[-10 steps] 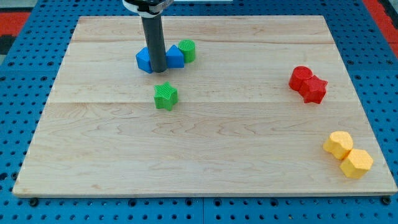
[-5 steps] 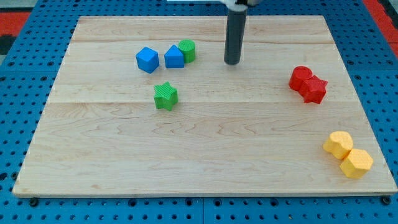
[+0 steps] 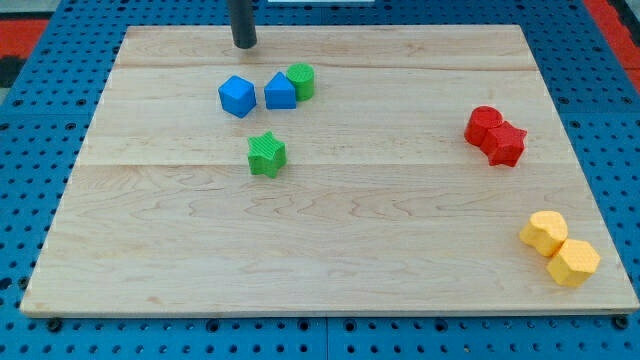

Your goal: Move the green circle to the right of the blue triangle

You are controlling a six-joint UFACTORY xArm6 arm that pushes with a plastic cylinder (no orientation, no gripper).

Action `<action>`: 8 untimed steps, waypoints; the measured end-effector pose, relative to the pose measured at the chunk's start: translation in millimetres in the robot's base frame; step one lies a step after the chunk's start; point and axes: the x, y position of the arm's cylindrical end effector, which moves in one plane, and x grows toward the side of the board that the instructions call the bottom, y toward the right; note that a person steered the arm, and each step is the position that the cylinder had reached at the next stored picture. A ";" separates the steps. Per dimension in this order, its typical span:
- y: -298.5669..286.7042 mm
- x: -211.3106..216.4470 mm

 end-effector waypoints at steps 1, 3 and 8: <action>21.0 7.5; 51.0 44.3; 106.7 59.6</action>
